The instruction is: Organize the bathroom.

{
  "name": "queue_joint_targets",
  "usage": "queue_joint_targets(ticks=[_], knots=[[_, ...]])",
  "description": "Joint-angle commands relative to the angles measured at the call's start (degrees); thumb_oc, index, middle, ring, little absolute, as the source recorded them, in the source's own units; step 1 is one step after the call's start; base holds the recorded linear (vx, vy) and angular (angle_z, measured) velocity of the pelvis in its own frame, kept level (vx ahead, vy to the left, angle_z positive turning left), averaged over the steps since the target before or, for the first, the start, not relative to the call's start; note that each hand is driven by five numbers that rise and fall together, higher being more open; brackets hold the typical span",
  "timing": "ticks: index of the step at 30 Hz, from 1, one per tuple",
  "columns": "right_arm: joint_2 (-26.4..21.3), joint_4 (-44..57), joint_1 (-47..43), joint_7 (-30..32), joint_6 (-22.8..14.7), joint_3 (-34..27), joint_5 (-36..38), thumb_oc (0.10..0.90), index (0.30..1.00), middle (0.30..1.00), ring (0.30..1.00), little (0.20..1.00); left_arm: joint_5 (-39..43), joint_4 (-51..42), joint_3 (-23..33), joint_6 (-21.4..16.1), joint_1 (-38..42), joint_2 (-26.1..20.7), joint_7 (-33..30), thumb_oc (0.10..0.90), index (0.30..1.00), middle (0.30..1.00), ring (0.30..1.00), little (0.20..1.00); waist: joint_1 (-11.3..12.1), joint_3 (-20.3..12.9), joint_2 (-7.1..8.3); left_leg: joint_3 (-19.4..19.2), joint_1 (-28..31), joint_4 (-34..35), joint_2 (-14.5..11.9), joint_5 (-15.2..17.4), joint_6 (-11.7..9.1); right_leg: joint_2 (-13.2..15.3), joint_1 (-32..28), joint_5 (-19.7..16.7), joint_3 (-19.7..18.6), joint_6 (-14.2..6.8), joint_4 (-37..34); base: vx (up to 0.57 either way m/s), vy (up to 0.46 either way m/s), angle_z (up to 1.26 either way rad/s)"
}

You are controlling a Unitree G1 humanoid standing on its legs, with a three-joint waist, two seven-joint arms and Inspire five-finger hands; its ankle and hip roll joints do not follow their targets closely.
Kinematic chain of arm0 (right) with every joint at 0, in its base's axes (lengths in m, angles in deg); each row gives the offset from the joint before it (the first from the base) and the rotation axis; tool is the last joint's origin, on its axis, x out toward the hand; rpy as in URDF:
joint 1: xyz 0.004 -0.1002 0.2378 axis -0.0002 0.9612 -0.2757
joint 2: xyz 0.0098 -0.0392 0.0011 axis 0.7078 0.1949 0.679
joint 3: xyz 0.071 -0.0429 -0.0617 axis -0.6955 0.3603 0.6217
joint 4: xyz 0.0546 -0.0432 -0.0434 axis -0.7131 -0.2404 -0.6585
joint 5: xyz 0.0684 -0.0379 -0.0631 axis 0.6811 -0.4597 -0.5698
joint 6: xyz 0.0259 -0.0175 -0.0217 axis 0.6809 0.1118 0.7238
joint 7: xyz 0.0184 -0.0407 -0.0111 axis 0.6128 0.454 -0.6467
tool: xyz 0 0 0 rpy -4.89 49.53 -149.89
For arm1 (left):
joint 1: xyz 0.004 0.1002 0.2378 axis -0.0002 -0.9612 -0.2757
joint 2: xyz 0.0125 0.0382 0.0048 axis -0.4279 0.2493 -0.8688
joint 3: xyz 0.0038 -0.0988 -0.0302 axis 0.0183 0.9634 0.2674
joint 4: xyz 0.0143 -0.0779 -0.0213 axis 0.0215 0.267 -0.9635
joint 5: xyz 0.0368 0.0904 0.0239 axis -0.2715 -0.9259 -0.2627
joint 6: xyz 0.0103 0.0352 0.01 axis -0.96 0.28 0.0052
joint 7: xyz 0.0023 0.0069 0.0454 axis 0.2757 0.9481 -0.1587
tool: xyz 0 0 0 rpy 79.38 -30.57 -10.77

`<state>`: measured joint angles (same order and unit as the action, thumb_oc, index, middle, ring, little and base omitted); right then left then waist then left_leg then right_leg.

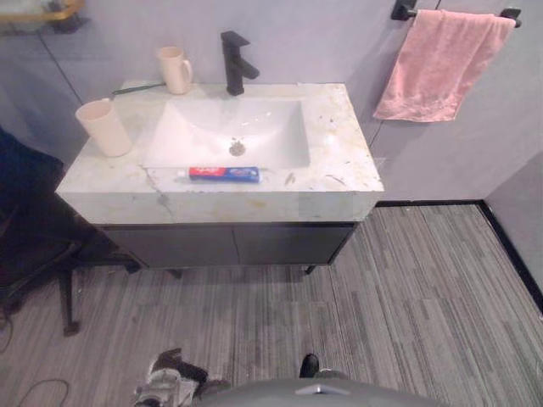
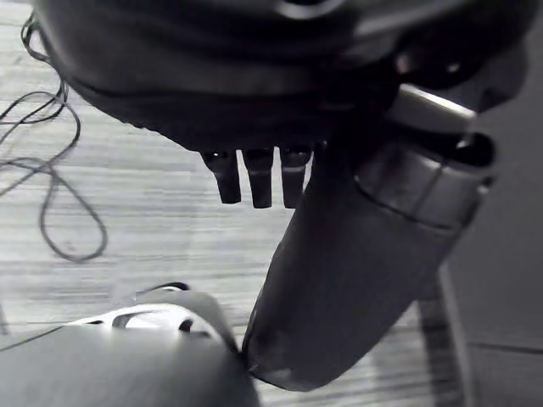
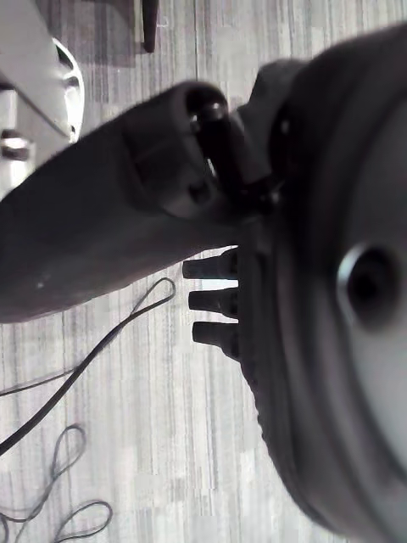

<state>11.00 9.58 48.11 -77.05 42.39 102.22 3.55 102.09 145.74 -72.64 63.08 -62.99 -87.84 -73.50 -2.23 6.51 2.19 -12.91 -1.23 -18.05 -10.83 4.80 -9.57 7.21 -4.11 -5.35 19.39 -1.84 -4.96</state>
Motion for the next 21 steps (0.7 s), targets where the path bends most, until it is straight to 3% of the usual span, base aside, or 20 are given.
queue_joint_targets(ticks=[1, 3, 7, 8, 12, 16, 18, 21], knots=[[-0.7, 0.6, -6.7, 0.9, -2.9, -3.1, 2.7, 0.800, 0.900, 0.900, 0.900, 0.900, -2.2, 0.6, -1.8, -1.6, 2.1, -1.4, -3.8, 0.800, 0.900, 0.900, 0.900, 0.900, -1.2, 0.9, -0.56, -2.3, 2.4, 13.9, 3.7, -4.5, 5.3, -1.0, 0.6, 5.6, -2.5, -5.4, 4.2, 0.02, 0.090, -0.54], [-0.7, 0.9, -6.6, 1.0, -2.5, -3.6, 4.1, 0.800, 0.900, 0.900, 0.900, 0.900, -1.3, 0.7, -2.6, -3.2, 2.4, -1.2, -7.1, 0.800, 0.900, 0.900, 0.900, 0.900, -1.3, 0.1, -0.98, -0.7, 3.7, 17.4, 4.2, -5.2, 4.8, -0.3, 1.4, 4.9, -2.3, -6.2, 4.7, 0.02, 0.116, -0.33], [0.2, -0.1, -5.7, 0.8, -2.9, -3.9, 4.0, 0.800, 0.900, 0.900, 0.900, 0.900, 2.1, 1.2, -0.7, -6.0, 2.6, -1.3, -10.1, 0.800, 0.900, 0.900, 0.900, 0.900, -1.3, -0.7, -1.16, -1.6, 6.8, 22.0, 4.6, -5.4, 4.8, 0.1, 0.4, 4.1, -0.4, -7.0, 3.3, 0.04, 0.037, 0.17], [0.6, -0.5, -5.6, 0.8, -2.8, -4.1, 4.8, 0.800, 0.900, 0.900, 0.900, 0.900, 2.3, 1.5, 0.0, -9.1, 2.4, -1.2, -12.2, 0.800, 0.900, 0.900, 0.900, 0.900, -1.4, -1.1, -1.18, -1.4, 7.4, 22.8, 4.9, -5.1, 5.0, 0.1, 0.3, 4.1, -0.2, -7.2, 3.2, 0.05, 0.014, 0.22], [1.3, -0.9, -5.0, -0.1, -3.2, -4.0, 3.2, 0.800, 0.900, 0.900, 0.900, 0.900, 4.1, 0.9, 1.3, -14.4, 1.8, -1.0, -14.5, 0.800, 0.900, 0.900, 0.900, 0.900, -1.2, -1.7, -1.26, -1.4, 7.5, 23.0, 5.2, -4.9, 5.0, 0.1, 0.0, 4.2, 0.2, -7.2, 3.0, 0.03, 0.008, 0.13], [2.0, -0.1, -4.6, 0.3, -2.0, -3.2, 3.2, 0.800, 0.900, 0.900, 0.900, 0.900, 2.5, -6.7, 2.9, -21.1, 1.6, -1.6, -19.3, 0.800, 0.900, 0.900, 0.900, 0.900, -0.3, -2.1, -1.51, -1.2, 7.5, 23.0, 5.9, -4.5, 5.3, 0.3, -0.7, 4.3, 0.2, -7.2, 2.6, 0.02, 0.025, 0.08], [1.6, 0.7, -4.7, 0.6, -1.2, -3.1, 3.8, 0.800, 0.900, 0.900, 0.900, 0.900, -0.7, -13.5, 3.3, -21.4, 1.9, -2.7, -22.4, 0.800, 0.900, 0.900, 0.900, 0.900, 0.1, -2.0, -1.75, -1.0, 7.4, 23.0, 6.1, -4.4, 5.3, 0.5, -0.9, 4.5, 0.1, -7.1, 2.6, 0.00, 0.035, 0.07], [0.8, 2.3, -4.8, 0.8, 0.0, -2.9, 4.6, 0.800, 0.900, 0.900, 0.900, 0.900, -7.5, -28.1, 2.5, -18.1, 2.0, -6.5, -28.8, 0.800, 0.900, 0.900, 0.900, 0.900, 1.0, -1.7, -2.02, -0.6, 7.2, 23.0, 6.3, -4.2, 5.5, 0.5, -1.1, 4.7, 0.1, -7.0, 2.5, -0.01, 0.019, 0.08]])
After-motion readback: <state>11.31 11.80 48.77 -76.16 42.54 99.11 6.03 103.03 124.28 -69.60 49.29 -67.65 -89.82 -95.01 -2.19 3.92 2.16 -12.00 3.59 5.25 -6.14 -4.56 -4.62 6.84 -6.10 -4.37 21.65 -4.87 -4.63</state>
